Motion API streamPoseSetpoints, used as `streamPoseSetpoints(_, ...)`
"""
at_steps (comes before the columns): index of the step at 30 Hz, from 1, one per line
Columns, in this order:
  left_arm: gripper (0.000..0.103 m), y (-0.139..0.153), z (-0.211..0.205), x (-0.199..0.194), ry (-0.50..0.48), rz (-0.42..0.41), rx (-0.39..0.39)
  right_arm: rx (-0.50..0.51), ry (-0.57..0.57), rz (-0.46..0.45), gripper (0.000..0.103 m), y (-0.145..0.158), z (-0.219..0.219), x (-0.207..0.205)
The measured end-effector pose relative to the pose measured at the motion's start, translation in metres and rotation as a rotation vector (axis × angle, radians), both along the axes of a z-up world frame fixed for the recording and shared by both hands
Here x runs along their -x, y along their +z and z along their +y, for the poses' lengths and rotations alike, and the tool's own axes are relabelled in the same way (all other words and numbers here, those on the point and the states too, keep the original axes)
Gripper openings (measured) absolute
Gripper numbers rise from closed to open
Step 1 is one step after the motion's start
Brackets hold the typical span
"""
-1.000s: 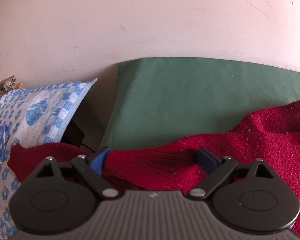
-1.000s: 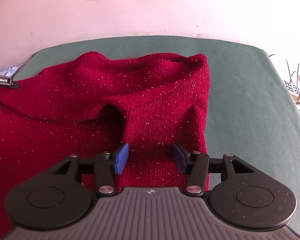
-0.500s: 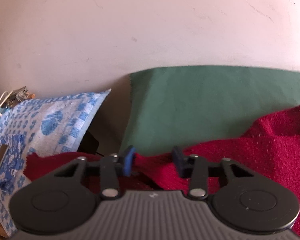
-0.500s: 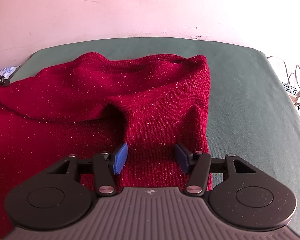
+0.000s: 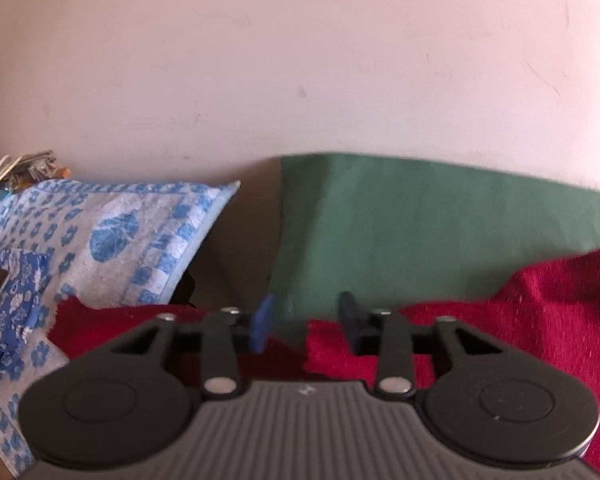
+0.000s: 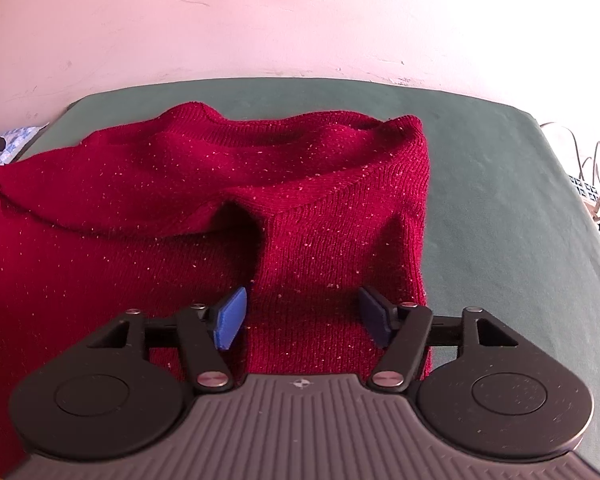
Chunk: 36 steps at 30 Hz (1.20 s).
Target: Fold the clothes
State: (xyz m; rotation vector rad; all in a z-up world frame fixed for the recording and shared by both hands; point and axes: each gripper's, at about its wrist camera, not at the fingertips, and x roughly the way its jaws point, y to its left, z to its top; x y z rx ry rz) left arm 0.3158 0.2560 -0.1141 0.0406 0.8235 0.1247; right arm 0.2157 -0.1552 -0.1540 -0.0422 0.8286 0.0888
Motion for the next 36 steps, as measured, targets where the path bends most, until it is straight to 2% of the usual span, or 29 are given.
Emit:
streamPoseSetpoints(2, 0.059, -0.005, -0.001, 0.002, -0.006, 0.01, -0.01, 0.011, 0.002, -0.006, 0.069, -0.001, 0.002, 0.001)
streamPoseSetpoints(4, 0.065, -0.011, -0.001, 0.0, 0.017, 0.008, -0.053, 0.018, 0.003, -0.011, 0.07, -0.002, 0.004, 0.002)
streamPoseSetpoints(7, 0.068, -0.023, 0.004, -0.008, 0.027, 0.059, -0.028, 0.019, 0.008, -0.018, 0.07, -0.003, 0.005, 0.003)
streamPoseSetpoints(8, 0.065, -0.024, 0.002, -0.009, 0.027, 0.063, -0.023, 0.019, 0.01, -0.021, 0.07, -0.003, 0.005, 0.003)
streamPoseSetpoints(9, 0.06, -0.025, 0.0, -0.009, 0.026, 0.063, -0.019, 0.015, 0.009, -0.023, 0.07, -0.003, 0.005, 0.003)
streamPoseSetpoints(10, 0.038, -0.026, -0.002, -0.01, 0.025, 0.064, -0.014, 0.01, 0.007, -0.025, 0.07, -0.002, 0.003, 0.003)
streamPoseSetpoints(11, 0.006, -0.027, -0.004, -0.01, 0.024, 0.065, -0.01, 0.005, 0.005, -0.027, 0.07, -0.002, 0.002, 0.004)
streamPoseSetpoints(12, 0.0, -0.025, -0.007, -0.01, 0.027, 0.062, -0.013, 0.0, 0.002, -0.029, 0.07, -0.001, 0.001, 0.004)
streamPoseSetpoints(14, 0.0, -0.015, -0.013, -0.006, 0.026, 0.024, -0.032, -0.01, -0.002, -0.032, 0.067, 0.0, -0.001, 0.004)
streamPoseSetpoints(15, 0.0, -0.01, -0.016, -0.003, 0.017, 0.001, -0.039, -0.015, -0.004, -0.034, 0.06, 0.001, -0.002, 0.004)
streamPoseSetpoints(16, 0.0, -0.002, -0.018, 0.0, 0.01, -0.029, -0.055, -0.061, -0.015, -0.033, 0.051, 0.005, -0.009, 0.003)
streamPoseSetpoints(19, 0.0, 0.022, -0.019, 0.008, -0.003, -0.106, -0.065, -0.234, -0.082, -0.039, 0.04, 0.02, -0.041, 0.0)
streamPoseSetpoints(21, 0.0, 0.036, -0.017, 0.007, 0.0, -0.134, -0.056, -0.268, -0.109, -0.049, 0.033, 0.028, -0.055, -0.007)
streamPoseSetpoints(23, 0.0, 0.048, -0.015, 0.007, 0.005, -0.162, -0.047, -0.243, -0.104, -0.061, 0.031, 0.034, -0.061, -0.014)
streamPoseSetpoints(30, 0.0, 0.079, -0.016, 0.031, 0.027, -0.314, -0.086, 0.017, -0.054, -0.097, 0.029, 0.034, -0.05, -0.045)
streamPoseSetpoints(32, 0.0, 0.088, -0.016, 0.036, 0.035, -0.358, -0.105, 0.045, -0.045, -0.097, 0.029, 0.028, -0.05, -0.051)
streamPoseSetpoints(34, 0.0, 0.094, -0.013, 0.033, 0.032, -0.363, -0.08, 0.075, -0.033, -0.094, 0.029, 0.022, -0.05, -0.054)
streamPoseSetpoints(36, 0.0, 0.095, -0.016, 0.028, 0.021, -0.358, -0.093, 0.084, -0.018, -0.09, 0.029, 0.018, -0.048, -0.055)
